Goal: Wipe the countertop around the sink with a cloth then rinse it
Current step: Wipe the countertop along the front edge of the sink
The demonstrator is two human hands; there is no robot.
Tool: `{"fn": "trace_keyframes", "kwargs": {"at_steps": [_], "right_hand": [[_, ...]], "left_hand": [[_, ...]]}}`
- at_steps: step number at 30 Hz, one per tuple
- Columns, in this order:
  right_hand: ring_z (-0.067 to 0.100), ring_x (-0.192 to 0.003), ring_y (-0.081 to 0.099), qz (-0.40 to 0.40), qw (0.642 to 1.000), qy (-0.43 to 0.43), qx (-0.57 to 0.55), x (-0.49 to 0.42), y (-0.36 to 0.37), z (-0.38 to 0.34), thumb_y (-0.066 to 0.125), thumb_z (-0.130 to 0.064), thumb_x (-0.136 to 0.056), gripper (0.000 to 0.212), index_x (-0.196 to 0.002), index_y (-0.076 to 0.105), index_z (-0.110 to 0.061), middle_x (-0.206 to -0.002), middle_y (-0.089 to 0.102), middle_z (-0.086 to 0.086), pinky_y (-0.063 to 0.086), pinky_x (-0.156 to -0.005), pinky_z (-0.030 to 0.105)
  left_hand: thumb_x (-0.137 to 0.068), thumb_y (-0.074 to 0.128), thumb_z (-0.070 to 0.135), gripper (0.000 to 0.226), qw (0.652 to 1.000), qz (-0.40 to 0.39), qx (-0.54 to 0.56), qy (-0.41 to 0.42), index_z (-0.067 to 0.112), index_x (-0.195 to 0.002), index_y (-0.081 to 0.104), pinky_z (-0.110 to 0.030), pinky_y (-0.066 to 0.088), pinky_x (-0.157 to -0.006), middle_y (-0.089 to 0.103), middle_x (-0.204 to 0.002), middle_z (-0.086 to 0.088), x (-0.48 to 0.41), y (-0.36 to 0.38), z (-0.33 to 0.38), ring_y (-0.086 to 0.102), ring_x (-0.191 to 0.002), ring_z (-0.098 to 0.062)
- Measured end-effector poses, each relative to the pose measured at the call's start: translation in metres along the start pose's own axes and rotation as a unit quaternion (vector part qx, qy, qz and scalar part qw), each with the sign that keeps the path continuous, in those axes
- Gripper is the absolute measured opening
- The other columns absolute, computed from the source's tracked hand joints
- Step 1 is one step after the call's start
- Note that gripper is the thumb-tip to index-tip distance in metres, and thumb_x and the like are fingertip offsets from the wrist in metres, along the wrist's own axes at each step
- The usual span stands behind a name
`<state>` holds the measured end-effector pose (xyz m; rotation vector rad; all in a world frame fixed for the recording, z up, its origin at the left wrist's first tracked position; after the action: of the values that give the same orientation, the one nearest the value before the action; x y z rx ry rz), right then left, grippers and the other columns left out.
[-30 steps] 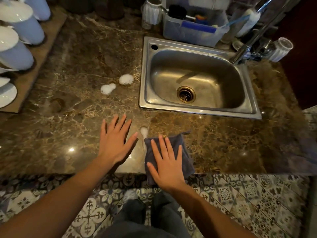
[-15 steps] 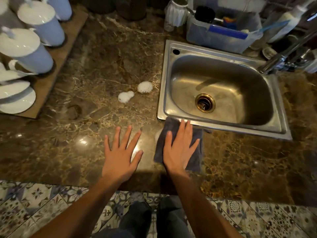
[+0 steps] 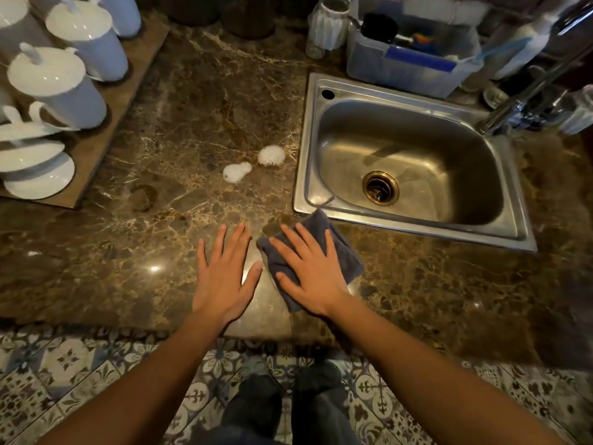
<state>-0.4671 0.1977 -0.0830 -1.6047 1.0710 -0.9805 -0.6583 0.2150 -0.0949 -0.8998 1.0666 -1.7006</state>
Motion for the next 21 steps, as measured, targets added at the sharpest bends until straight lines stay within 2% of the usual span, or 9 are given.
{"fn": "trace_keyframes", "kwargs": {"at_steps": [3, 7, 9, 11, 14, 16, 18, 21], "right_hand": [[0.019, -0.148, 0.005, -0.013, 1.000, 0.008, 0.009, 0.037, 0.005, 0.002, 0.036, -0.053, -0.093, 0.061, -0.149, 0.027, -0.033, -0.159, 0.018, -0.004, -0.005, -0.114, 0.057], [0.017, -0.148, 0.004, -0.016, 0.999, 0.042, 0.013, 0.093, 0.007, 0.014, 0.038, -0.051, -0.093, 0.060, -0.149, 0.025, -0.034, -0.160, 0.016, -0.006, 0.004, -0.112, 0.059], [0.017, -0.148, 0.002, -0.005, 0.995, 0.096, 0.021, 0.111, 0.008, 0.019, 0.034, -0.054, -0.094, 0.061, -0.151, 0.019, -0.036, -0.160, 0.011, -0.006, 0.006, -0.112, 0.059], [0.017, -0.148, 0.001, 0.014, 0.982, 0.187, 0.021, 0.114, 0.009, 0.021, 0.029, -0.056, -0.094, 0.062, -0.152, 0.016, -0.034, -0.161, 0.009, -0.004, 0.006, -0.114, 0.057], [0.022, -0.147, 0.006, 0.061, 0.939, 0.337, -0.015, 0.087, 0.007, 0.018, 0.022, -0.055, -0.094, 0.061, -0.151, 0.017, -0.036, -0.161, 0.011, 0.002, 0.009, -0.110, 0.063], [0.028, -0.147, 0.004, 0.072, 0.913, 0.401, -0.035, 0.056, 0.002, 0.016, 0.020, -0.054, -0.095, 0.056, -0.150, 0.015, -0.042, -0.161, 0.010, 0.004, 0.007, -0.107, 0.069], [0.029, -0.147, -0.003, 0.062, 0.901, 0.427, -0.047, 0.020, -0.003, 0.013, 0.025, -0.048, -0.099, 0.053, -0.149, 0.009, -0.045, -0.162, 0.003, 0.002, 0.004, -0.107, 0.070], [0.029, -0.146, -0.012, 0.047, 0.923, 0.378, -0.051, -0.027, -0.010, -0.007, 0.026, -0.046, -0.100, 0.057, -0.150, -0.001, -0.043, -0.162, -0.005, 0.000, -0.003, -0.107, 0.071]], "left_hand": [[-0.095, 0.014, 0.055, 0.067, 0.998, 0.023, 0.059, -0.008, 0.021, -0.152, 0.019, -0.046, -0.007, -0.117, 0.013, -0.160, 0.006, 0.002, -0.005, 0.002, -0.004, -0.147, -0.012], [-0.094, 0.011, 0.056, 0.068, 0.999, 0.021, 0.043, -0.009, 0.022, -0.153, 0.015, -0.047, -0.006, -0.118, 0.010, -0.160, 0.006, 0.003, -0.004, 0.002, -0.004, -0.147, -0.013], [-0.094, 0.008, 0.056, 0.069, 1.000, 0.010, 0.012, -0.011, 0.021, -0.153, 0.012, -0.048, -0.005, -0.118, 0.006, -0.160, 0.005, 0.003, -0.002, 0.001, -0.006, -0.147, -0.015], [-0.095, 0.007, 0.056, 0.069, 1.000, 0.001, -0.012, -0.011, 0.019, -0.153, 0.009, -0.050, -0.004, -0.118, 0.002, -0.160, 0.004, 0.003, 0.000, 0.001, -0.008, -0.147, -0.017], [-0.095, 0.006, 0.056, 0.069, 1.000, -0.010, -0.015, -0.013, 0.019, -0.153, 0.008, -0.050, -0.006, -0.117, 0.001, -0.160, 0.005, 0.001, 0.000, 0.001, -0.009, -0.147, -0.017], [-0.094, 0.008, 0.057, 0.070, 1.000, -0.016, -0.016, -0.010, 0.019, -0.153, 0.008, -0.049, -0.009, -0.117, -0.002, -0.160, 0.005, 0.000, 0.000, 0.001, -0.012, -0.147, -0.017], [-0.094, 0.011, 0.058, 0.071, 1.000, -0.018, -0.013, -0.010, 0.019, -0.153, 0.008, -0.050, -0.009, -0.117, -0.002, -0.161, 0.004, -0.001, 0.000, 0.000, -0.012, -0.147, -0.017], [-0.094, 0.013, 0.057, 0.072, 1.000, -0.012, -0.007, -0.016, 0.016, -0.153, 0.009, -0.051, -0.006, -0.117, -0.001, -0.161, 0.000, -0.002, -0.002, 0.001, -0.009, -0.147, -0.017]]}}
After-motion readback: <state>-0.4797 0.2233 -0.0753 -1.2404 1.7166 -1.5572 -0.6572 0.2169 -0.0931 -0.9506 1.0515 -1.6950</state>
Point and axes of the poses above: each hand's wrist, its own x-axis away from the middle knuckle, its own y-axis out of the palm, z = x × y, the point moved 1 cm from there along -x, towards the middle knuckle
